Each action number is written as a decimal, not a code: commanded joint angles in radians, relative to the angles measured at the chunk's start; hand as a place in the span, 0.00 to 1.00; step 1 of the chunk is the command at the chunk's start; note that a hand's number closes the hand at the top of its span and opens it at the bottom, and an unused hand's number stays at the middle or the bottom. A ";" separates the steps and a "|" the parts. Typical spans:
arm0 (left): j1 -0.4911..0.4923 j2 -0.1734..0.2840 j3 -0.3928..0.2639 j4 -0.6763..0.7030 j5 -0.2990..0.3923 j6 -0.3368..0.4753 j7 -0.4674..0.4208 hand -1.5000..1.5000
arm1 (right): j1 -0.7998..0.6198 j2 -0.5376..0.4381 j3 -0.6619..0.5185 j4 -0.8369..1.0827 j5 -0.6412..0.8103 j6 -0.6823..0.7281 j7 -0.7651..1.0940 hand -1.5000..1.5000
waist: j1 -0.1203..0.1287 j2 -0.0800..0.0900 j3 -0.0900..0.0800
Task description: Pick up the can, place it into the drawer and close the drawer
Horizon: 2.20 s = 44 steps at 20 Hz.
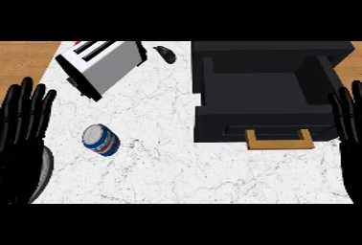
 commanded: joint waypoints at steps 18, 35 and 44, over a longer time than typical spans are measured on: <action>0.141 0.076 0.293 0.010 0.263 -0.072 0.283 0.00 | -0.009 0.028 -0.080 0.117 -0.040 -0.033 0.144 0.00 | 0.010 0.018 -0.008; 0.025 0.015 0.216 0.291 0.093 -0.055 0.194 0.00 | 0.093 0.037 -0.121 0.061 -0.047 0.026 0.082 0.00 | 0.005 0.019 -0.008; 0.063 -0.091 0.127 0.508 -0.063 0.015 -0.043 0.00 | 0.104 0.028 -0.152 0.022 -0.071 0.054 0.105 0.00 | 0.004 0.018 -0.008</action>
